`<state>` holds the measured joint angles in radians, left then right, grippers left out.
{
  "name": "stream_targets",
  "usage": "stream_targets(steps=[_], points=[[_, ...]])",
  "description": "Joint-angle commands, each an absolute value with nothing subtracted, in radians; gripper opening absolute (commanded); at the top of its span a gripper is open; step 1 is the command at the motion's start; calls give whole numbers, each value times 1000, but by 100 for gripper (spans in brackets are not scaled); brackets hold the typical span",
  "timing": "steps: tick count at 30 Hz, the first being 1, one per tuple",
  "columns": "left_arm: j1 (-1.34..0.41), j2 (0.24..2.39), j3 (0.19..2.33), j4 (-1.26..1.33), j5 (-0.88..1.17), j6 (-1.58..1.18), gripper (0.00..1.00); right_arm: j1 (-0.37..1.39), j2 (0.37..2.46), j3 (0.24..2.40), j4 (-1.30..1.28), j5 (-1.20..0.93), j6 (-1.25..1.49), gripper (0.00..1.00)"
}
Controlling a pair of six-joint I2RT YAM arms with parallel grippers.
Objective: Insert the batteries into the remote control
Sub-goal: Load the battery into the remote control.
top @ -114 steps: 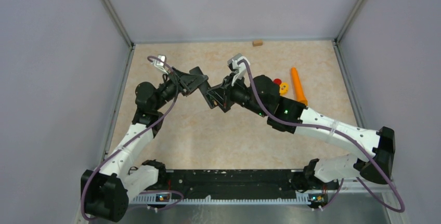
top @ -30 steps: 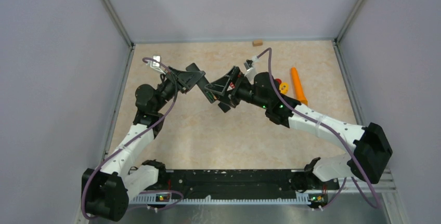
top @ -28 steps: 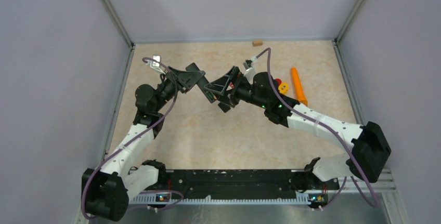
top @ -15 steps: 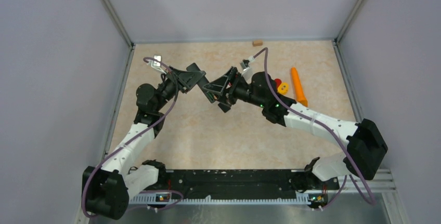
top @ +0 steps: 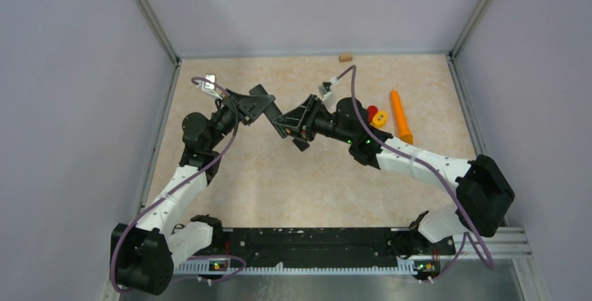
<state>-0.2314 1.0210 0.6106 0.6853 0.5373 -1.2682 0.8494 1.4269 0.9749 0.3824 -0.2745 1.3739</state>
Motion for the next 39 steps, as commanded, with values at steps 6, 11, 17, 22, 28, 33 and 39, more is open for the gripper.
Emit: stream_targets(steps=[6,11,17,22,28,33,39], points=[[-235,997,608,758,545,-1287,0,842,1416,953,455,-288,1363,44],[-234,996,606,736,538,-1272,0,829,1384,922,502,-288,1327,70],[-233,993,606,732,531,-1273,0,812,1353,836,643,-307,1331,69],[-233,998,607,729,535,-1278,0,813,1338,786,736,-305,1316,68],[-233,998,607,731,539,-1288,0,811,1342,798,696,-303,1276,63],[-233,999,612,733,547,-1298,0,812,1360,810,644,-296,1247,42],[-232,1006,614,730,553,-1282,0,811,1383,821,612,-297,1225,18]])
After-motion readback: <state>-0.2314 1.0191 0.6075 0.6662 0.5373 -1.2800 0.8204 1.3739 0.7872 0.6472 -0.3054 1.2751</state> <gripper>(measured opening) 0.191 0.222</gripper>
